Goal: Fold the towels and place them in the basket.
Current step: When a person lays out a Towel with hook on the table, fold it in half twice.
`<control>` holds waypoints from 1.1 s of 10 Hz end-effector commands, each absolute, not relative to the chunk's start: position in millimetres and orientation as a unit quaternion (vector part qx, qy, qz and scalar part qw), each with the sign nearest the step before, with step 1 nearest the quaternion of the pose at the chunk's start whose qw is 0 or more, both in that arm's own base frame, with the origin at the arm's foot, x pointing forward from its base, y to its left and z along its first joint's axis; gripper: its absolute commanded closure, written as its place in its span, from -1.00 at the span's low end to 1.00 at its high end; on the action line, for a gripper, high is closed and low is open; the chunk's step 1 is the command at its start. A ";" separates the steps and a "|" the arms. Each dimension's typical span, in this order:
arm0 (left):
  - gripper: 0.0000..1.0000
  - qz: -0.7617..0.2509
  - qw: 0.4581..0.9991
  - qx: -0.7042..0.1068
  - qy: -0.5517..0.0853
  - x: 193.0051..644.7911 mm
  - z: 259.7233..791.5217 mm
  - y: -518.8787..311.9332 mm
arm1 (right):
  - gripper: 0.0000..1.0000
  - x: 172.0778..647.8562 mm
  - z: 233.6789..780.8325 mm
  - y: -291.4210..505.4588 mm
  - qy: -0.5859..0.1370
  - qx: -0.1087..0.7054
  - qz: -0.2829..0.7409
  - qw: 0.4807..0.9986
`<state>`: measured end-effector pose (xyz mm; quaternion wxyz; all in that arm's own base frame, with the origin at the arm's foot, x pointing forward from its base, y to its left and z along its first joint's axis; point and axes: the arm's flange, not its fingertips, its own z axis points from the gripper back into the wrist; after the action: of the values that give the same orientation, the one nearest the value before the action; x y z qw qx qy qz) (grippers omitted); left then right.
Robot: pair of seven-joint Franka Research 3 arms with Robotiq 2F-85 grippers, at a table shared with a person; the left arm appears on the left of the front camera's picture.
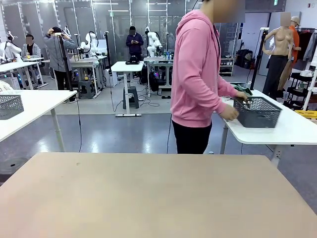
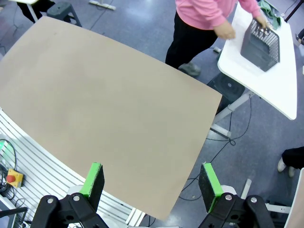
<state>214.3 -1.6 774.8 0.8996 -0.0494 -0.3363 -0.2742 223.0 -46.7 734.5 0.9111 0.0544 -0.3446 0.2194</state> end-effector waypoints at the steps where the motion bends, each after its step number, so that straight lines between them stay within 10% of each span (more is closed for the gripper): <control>1: -1.00 -0.276 0.899 -0.045 -0.336 212.3 777.4 -2.2 | -1.00 222.5 735.0 -47.5 -0.346 0.056 0.216 0.911; 11: -1.00 -0.276 0.899 -0.045 -0.336 212.3 777.4 -2.2 | -1.00 222.5 735.0 -47.5 -0.346 0.056 0.216 0.911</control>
<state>214.3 -1.6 774.8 0.8996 -0.0494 -0.3363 -0.2742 223.0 -46.7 734.5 0.9111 0.0544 -0.3446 0.2194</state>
